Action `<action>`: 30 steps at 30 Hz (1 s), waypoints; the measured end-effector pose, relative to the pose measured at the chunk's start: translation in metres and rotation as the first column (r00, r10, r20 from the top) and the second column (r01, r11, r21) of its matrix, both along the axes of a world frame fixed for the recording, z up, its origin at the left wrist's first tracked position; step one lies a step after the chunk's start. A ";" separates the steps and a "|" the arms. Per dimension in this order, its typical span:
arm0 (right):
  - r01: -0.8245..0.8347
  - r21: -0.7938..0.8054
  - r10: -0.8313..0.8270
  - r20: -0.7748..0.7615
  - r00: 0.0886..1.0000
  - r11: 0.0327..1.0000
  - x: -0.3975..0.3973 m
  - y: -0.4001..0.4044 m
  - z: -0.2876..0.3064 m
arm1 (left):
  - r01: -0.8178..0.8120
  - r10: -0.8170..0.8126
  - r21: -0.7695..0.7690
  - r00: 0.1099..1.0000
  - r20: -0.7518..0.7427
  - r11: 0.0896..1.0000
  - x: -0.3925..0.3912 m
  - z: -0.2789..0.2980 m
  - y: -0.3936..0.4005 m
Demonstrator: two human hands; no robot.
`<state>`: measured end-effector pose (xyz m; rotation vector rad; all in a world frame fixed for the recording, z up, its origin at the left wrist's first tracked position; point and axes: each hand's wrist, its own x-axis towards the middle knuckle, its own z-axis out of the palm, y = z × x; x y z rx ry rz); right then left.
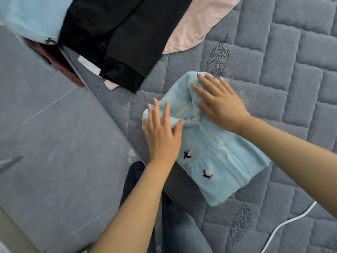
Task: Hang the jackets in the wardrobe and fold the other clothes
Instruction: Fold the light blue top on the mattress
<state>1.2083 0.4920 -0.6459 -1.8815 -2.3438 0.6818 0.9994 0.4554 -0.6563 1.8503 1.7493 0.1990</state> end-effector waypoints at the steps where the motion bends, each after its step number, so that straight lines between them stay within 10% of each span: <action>1: -0.008 -0.072 0.012 0.067 0.998 0.997 0.002 -0.004 -0.010 | 0.071 -0.077 -0.105 0.995 -0.058 0.992 0.007 -0.012 -0.004; 6: 0.081 -0.184 -0.058 0.126 0.990 0.980 0.010 -0.006 -0.044 | 0.199 -0.273 -0.251 0.911 -0.308 0.947 0.022 -0.058 -0.010; 10: 0.187 -0.238 -0.234 -0.190 0.954 0.953 0.020 -0.007 -0.033 | 0.108 -0.121 -0.174 0.991 -0.064 0.979 0.011 -0.043 -0.015; 12: 0.338 -0.400 -0.498 -0.420 0.759 0.852 0.040 -0.014 -0.015 | -0.187 0.188 -0.026 0.976 0.106 0.982 0.002 -0.022 -0.040; 15: 0.409 -0.620 -0.696 -0.333 0.636 0.670 0.081 -0.040 0.003 | -0.611 0.705 -0.362 0.659 0.261 0.704 -0.006 0.003 -0.083; 17: 0.379 -0.723 -0.690 -0.184 0.701 0.577 0.103 -0.059 0.001 | -0.542 0.902 -0.742 0.382 0.200 0.394 -0.004 0.007 -0.097; 19: 0.349 -0.790 -0.679 -0.113 0.725 0.504 0.114 -0.066 -0.003 | -0.328 0.948 -0.917 0.290 0.129 0.225 0.006 0.003 -0.101; 23: 0.271 -0.857 -0.676 -0.115 0.728 0.438 0.109 -0.049 -0.014 | -0.148 0.936 -0.962 0.305 0.176 0.229 0.036 -0.006 -0.094; 30: 0.157 -0.913 -0.700 -0.170 0.693 0.377 0.086 -0.044 -0.018 | -0.287 0.934 -0.901 0.242 0.262 0.327 0.048 -0.013 -0.099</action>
